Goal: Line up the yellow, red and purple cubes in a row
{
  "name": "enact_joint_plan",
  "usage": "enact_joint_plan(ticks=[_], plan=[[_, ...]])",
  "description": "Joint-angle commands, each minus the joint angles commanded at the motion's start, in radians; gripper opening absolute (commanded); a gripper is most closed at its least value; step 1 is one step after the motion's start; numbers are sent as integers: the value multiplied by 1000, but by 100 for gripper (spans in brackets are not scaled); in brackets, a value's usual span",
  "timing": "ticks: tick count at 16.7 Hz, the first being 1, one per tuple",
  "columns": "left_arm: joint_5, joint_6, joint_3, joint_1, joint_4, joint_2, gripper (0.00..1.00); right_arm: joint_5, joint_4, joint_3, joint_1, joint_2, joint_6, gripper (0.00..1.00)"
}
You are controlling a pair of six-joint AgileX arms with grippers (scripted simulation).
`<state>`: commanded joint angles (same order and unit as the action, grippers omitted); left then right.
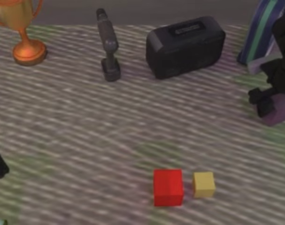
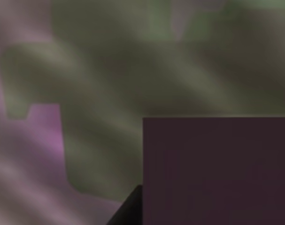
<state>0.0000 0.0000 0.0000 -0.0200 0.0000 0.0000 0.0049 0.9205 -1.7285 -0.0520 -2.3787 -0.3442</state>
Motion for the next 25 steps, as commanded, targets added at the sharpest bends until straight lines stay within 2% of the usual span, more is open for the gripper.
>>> enact_joint_plan(ticks=[3, 4, 13, 20, 25], plan=[[0, 0, 0, 0, 0, 0, 100, 0, 0, 0, 0, 0, 0, 2], [0, 0, 0, 0, 0, 0, 100, 0, 0, 0, 0, 0, 0, 0], [0, 0, 0, 0, 0, 0, 100, -3, 7, -4, -2, 11, 2, 0], [0, 0, 0, 0, 0, 0, 100, -3, 218, -135, -10, 85, 0, 0], [0, 0, 0, 0, 0, 0, 100, -4, 228, -142, -8, 91, 4, 0]])
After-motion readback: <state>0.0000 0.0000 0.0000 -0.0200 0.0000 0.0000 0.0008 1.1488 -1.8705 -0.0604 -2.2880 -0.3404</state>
